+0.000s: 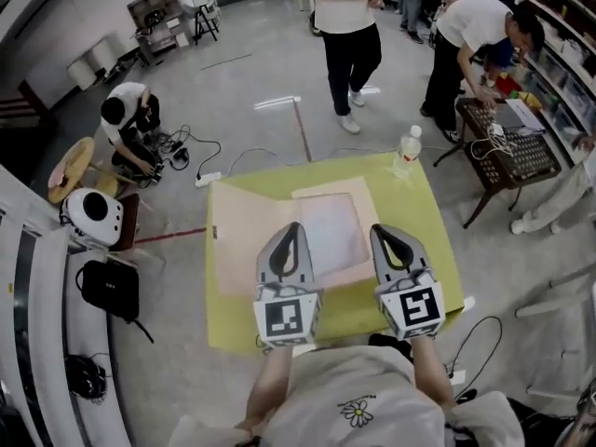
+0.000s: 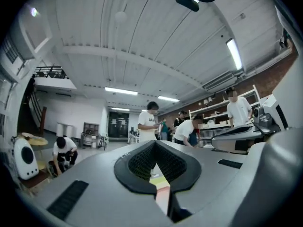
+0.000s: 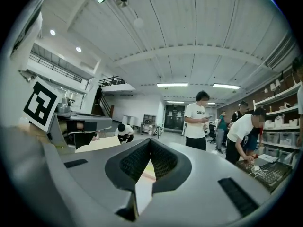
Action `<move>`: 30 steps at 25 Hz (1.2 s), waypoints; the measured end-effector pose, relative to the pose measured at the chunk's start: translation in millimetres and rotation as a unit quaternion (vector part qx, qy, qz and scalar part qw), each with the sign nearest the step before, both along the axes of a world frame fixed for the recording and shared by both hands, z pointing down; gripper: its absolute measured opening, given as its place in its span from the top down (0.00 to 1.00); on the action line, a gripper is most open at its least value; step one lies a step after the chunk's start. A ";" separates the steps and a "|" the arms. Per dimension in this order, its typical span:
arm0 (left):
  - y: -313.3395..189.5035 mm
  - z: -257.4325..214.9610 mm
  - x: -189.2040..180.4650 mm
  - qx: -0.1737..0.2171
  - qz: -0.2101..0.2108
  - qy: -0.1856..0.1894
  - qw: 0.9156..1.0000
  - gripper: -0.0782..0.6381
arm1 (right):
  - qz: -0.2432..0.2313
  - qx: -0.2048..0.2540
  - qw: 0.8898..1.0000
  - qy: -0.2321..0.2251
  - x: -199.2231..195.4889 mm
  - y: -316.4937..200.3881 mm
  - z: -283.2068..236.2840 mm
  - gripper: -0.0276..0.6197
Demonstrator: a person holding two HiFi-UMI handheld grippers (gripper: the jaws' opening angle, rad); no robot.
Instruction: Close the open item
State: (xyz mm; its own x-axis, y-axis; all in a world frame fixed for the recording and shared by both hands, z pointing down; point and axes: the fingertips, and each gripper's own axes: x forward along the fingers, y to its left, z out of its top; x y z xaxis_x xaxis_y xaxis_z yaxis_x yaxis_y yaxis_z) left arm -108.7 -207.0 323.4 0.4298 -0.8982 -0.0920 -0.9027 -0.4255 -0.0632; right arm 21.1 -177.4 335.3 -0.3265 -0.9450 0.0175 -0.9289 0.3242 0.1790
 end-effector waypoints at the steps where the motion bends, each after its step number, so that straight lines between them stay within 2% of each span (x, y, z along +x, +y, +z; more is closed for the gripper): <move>1: -0.3 0.2 -4.0 -0.002 -0.019 0.003 1.000 0.87 | -0.010 -0.002 1.000 -0.001 1.5 -4.6 -2.7 0.94; 6: 0.9 1.2 -9.5 -0.016 -0.089 0.009 0.996 0.87 | -0.068 0.009 0.998 0.007 10.4 -18.0 -9.8 0.94; 8: 1.9 -3.3 -12.4 -0.009 -0.110 0.014 0.994 0.87 | -0.078 0.000 0.997 0.001 13.5 -22.5 -8.3 0.94; 12: 5.7 -2.6 -11.0 -0.008 -0.124 0.042 0.991 0.87 | -0.106 0.008 0.994 -0.003 14.1 -26.4 -9.0 0.94; 17: 1.9 1.3 -3.9 -0.017 -0.137 0.030 0.990 0.87 | -0.123 0.002 0.992 -0.007 14.4 -28.9 -3.3 0.94; 22: -3.7 0.8 -12.4 -0.022 -0.147 0.032 0.988 0.87 | -0.132 -0.005 0.991 -0.009 11.2 -30.4 1.5 0.94; 23: -5.1 1.3 -16.9 -0.022 -0.153 0.036 0.987 0.83 | -0.134 -0.008 0.991 -0.008 10.9 -31.3 3.0 0.94; 24: -5.9 2.5 -23.2 -0.023 -0.163 0.042 0.985 0.75 | -0.136 -0.012 0.991 -0.008 10.5 -32.2 5.1 0.94; 30: 0.8 24.1 -87.9 -0.037 -0.240 0.076 0.967 0.52 | -0.154 -0.044 0.987 -0.012 -2.3 -32.4 21.5 0.94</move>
